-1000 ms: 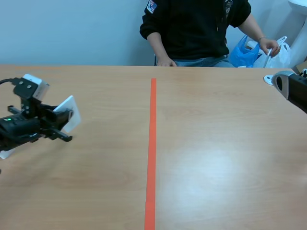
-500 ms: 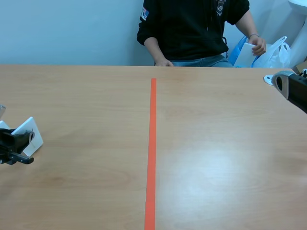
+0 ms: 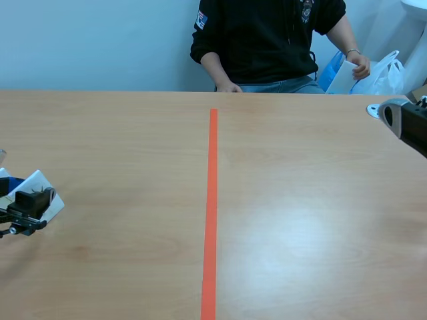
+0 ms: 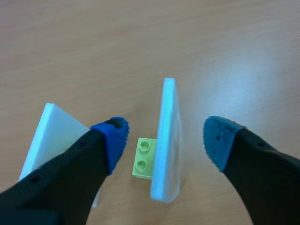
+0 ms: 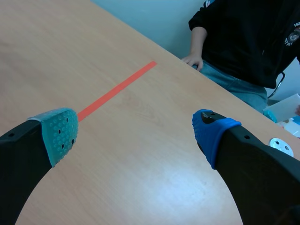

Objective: Sort the leaf by its shape. The table is split by an orange tape line. A compound leaf with several leaflets goes to the left side, a simple leaf with one blade goes to the right side. Return to the home posture when a red brick is placed on the table.

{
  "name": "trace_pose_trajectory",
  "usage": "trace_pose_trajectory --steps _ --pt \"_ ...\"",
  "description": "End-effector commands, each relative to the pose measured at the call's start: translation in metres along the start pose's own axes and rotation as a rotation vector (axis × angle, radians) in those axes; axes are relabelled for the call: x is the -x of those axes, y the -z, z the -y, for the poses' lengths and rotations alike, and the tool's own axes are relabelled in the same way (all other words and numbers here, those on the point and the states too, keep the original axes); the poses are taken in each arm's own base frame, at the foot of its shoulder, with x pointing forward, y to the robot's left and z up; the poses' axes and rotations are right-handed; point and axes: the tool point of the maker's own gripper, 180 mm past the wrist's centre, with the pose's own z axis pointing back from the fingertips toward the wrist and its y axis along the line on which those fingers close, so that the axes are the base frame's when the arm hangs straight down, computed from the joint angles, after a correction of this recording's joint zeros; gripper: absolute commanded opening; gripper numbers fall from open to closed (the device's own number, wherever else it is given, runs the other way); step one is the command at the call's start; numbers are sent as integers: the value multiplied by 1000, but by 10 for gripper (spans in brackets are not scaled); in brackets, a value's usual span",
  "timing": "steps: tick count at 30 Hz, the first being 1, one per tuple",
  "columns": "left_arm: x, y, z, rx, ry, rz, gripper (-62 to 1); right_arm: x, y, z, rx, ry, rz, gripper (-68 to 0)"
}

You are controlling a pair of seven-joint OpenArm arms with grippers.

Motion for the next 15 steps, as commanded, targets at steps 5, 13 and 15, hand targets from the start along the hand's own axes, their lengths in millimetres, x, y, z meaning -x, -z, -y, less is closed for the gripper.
trace_pose_trajectory --steps 5,13,15 --pt "-17 3 -3 -5 2 47 -108 -7 -1 6 8 -21 21 -175" --pt "-33 1 17 81 20 76 -67 -7 -1 6 8 -21 21 -175" --pt "-46 -3 26 110 43 94 -67 -7 -1 6 8 -21 21 -175"
